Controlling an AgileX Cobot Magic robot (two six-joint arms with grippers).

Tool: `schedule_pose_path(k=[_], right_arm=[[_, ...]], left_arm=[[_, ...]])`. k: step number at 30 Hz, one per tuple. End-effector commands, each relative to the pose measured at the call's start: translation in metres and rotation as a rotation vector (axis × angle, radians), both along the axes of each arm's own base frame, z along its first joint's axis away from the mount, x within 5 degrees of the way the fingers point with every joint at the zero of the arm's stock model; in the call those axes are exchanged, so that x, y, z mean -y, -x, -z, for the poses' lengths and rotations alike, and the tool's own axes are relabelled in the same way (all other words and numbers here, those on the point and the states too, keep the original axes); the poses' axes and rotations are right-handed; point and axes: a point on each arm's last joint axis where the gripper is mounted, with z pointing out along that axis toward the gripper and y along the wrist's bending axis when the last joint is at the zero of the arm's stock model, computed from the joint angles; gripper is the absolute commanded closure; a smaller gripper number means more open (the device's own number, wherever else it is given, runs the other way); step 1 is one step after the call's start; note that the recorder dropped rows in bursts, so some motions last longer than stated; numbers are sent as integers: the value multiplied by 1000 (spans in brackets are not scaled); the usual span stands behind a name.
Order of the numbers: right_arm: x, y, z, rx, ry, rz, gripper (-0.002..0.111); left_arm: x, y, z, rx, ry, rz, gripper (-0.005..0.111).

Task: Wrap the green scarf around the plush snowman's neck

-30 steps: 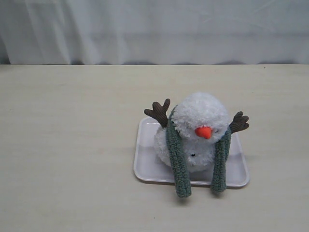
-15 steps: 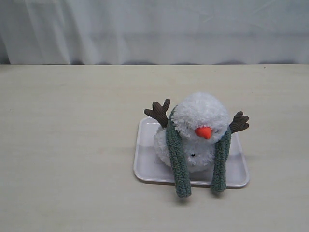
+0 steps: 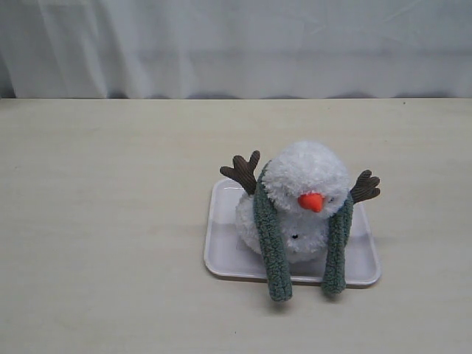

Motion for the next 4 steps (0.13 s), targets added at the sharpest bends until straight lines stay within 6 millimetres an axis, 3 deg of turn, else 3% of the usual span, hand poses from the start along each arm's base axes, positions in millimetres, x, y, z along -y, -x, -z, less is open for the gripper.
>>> schedule_pose_path(k=[1,4], right_arm=[[0,0,0,15,5,-1,104],[0,0,0,15,5,-1,104]], left_arm=[[0,0,0,15,7,4,107],[0,0,0,15,7,4,107]])
